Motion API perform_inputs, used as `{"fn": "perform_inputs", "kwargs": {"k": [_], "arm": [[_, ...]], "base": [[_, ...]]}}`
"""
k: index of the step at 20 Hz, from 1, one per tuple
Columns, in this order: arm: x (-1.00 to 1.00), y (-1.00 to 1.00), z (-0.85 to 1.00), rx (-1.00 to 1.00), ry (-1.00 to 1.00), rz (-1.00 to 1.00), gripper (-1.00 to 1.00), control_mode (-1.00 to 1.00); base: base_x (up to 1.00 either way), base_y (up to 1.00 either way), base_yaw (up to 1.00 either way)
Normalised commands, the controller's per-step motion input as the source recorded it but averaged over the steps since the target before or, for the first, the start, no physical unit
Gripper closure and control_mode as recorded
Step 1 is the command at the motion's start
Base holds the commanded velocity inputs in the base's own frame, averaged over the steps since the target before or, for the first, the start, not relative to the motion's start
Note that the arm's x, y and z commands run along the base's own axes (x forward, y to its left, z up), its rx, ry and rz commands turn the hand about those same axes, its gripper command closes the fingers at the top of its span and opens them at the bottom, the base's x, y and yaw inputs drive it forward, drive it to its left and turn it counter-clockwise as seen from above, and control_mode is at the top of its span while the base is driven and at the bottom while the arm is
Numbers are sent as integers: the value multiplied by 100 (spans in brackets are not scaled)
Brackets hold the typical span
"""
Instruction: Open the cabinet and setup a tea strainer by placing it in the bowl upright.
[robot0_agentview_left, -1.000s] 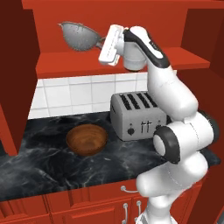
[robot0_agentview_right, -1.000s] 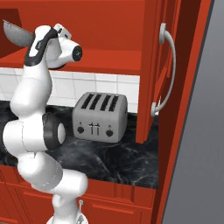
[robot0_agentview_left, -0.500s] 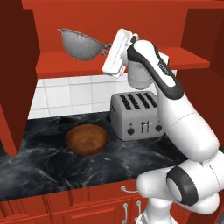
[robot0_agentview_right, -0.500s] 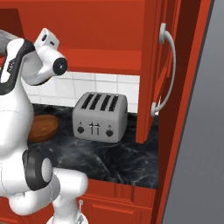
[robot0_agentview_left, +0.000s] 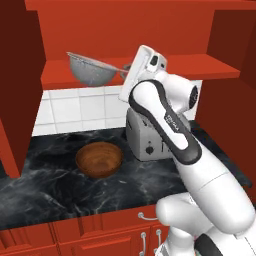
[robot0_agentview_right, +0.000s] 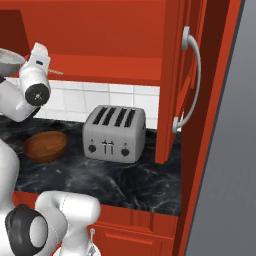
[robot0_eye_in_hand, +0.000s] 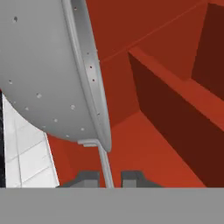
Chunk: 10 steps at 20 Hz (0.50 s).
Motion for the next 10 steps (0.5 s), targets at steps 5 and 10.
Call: {"fn": "perform_inputs", "kwargs": {"k": [5,10], "arm": [[-60,0,-20,-6,0,-39,100,-100],[-54,0,-29,-7,0,-42,100,-100]], "base": [[0,0,0],[0,0,0]]}}
